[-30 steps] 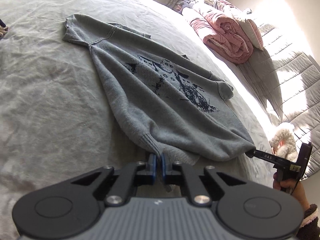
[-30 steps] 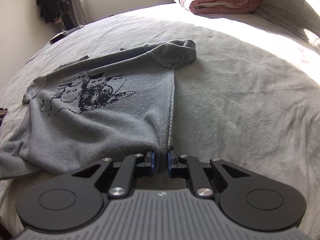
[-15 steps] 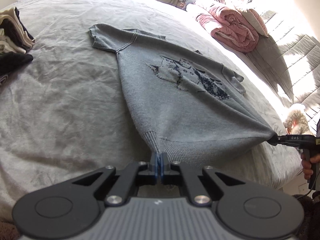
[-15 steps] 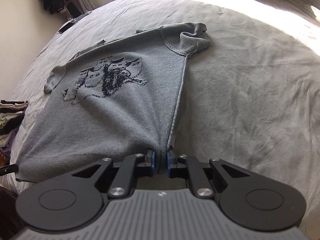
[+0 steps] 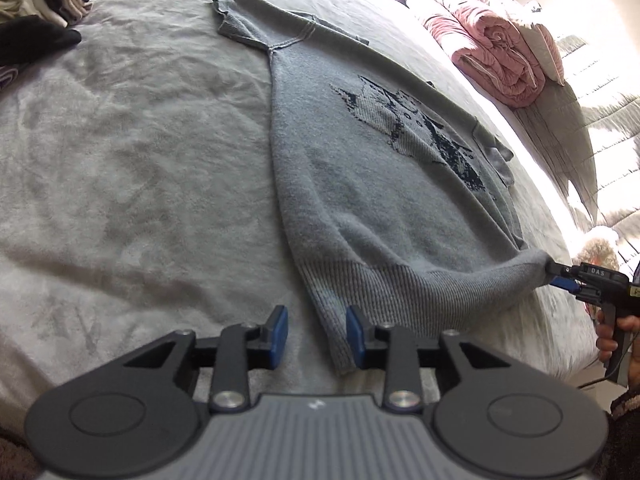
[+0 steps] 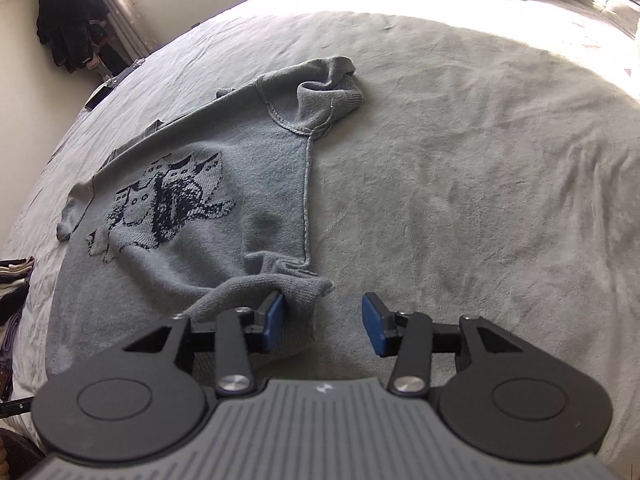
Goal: Fold clothes
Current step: 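Pull the hem taut with both tools, straightening the sweater body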
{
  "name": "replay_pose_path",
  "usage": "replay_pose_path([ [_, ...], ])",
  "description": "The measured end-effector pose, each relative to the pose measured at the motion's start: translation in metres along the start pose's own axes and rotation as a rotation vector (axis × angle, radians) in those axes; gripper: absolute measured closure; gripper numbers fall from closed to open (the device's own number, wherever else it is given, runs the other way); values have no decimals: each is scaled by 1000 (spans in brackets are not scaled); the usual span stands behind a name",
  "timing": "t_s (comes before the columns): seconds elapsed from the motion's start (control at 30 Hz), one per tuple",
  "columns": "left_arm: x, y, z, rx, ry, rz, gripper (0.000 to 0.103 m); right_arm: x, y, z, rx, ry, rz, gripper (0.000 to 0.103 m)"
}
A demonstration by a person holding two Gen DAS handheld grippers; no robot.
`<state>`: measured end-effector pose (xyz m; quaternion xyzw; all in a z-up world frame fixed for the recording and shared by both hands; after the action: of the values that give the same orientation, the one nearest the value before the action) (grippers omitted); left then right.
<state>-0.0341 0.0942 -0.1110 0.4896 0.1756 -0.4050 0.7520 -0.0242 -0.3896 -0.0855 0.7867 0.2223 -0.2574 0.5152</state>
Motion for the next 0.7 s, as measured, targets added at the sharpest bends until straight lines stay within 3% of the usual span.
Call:
replay_pose_path([
  [0.2,5,-9,-1,-7,-23,0,69,-6,-29,14,13,74,-7,54],
  [0.3,5,-11,-1,-22,-43,5,70,-10,-38,10,-86,98,-18,52],
  [0.37,6,-14,1,-29,-55,4,74,-13,-42,6,-122,120,-17,44],
  [0.47,8,-18,5,-36,-79,-7,77,-15,-50,-2,-191,151,-26,44],
  [0.57,10,-22,11,-20,-93,-13,85,-15,-55,-10,-261,165,-23,42],
  [0.63,12,-23,13,-17,-102,-14,95,-10,-57,-17,-324,157,-14,42],
  [0.7,10,-20,17,-18,-121,12,97,-4,-58,-23,-386,144,1,42],
])
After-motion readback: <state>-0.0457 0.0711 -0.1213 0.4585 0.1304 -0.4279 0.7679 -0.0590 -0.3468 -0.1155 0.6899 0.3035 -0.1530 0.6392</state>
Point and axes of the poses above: each gripper's, at about its wrist camera, not at the fingertips, and x roughly the way its jaws point, z to its right, y to its top, the point moved 6 cm from there along x, roughly the way its jaws point, and after that the axes turned 13 degrees about z, right-handed, at the moved point
